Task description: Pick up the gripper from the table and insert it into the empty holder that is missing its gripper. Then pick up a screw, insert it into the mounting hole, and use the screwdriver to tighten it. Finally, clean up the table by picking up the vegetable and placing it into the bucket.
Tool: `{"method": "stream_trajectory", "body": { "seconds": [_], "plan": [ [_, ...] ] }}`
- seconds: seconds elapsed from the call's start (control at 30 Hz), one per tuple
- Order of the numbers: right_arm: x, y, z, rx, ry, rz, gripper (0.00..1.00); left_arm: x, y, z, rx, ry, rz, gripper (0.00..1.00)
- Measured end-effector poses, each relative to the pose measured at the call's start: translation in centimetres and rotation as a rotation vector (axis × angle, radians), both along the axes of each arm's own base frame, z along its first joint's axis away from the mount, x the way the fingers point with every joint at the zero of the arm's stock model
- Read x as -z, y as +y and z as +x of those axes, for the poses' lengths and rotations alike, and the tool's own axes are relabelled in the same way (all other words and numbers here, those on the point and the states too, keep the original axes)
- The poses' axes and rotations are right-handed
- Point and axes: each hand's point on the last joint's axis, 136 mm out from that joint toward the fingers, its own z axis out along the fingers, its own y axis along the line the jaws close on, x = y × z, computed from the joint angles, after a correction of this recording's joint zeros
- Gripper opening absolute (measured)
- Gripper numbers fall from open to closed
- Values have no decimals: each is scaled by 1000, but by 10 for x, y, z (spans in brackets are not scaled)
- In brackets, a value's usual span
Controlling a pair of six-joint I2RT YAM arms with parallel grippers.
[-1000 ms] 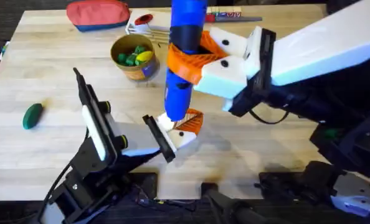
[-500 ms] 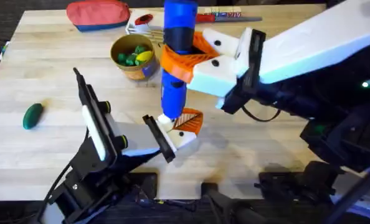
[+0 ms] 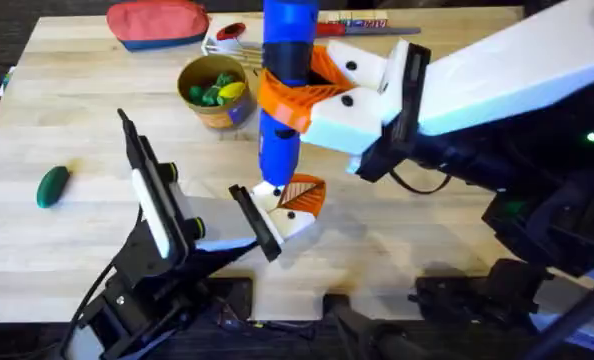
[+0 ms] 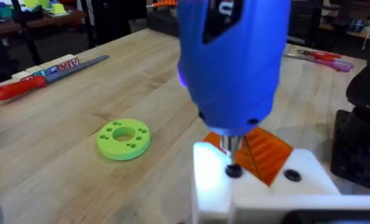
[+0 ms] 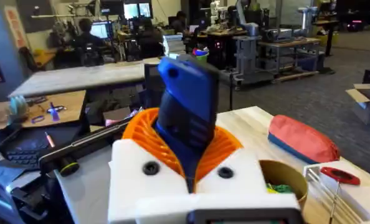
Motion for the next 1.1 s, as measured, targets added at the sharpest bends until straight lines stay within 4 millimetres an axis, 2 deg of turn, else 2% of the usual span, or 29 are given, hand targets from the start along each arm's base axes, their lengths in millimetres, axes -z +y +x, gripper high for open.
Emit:
{"method": "stream_trajectory", "body": {
  "seconds": [0.6,0.87,1.1],
  "plan": [
    [4,1,1,2,8,-15,7,0,0,0,0,0,0,5],
    [-4,-1,0,5,-16,11,7,0,0,0,0,0,0,5],
    [-1,-1,0,4,-4,4,7,0,0,0,0,0,0,5]
  ]
}}
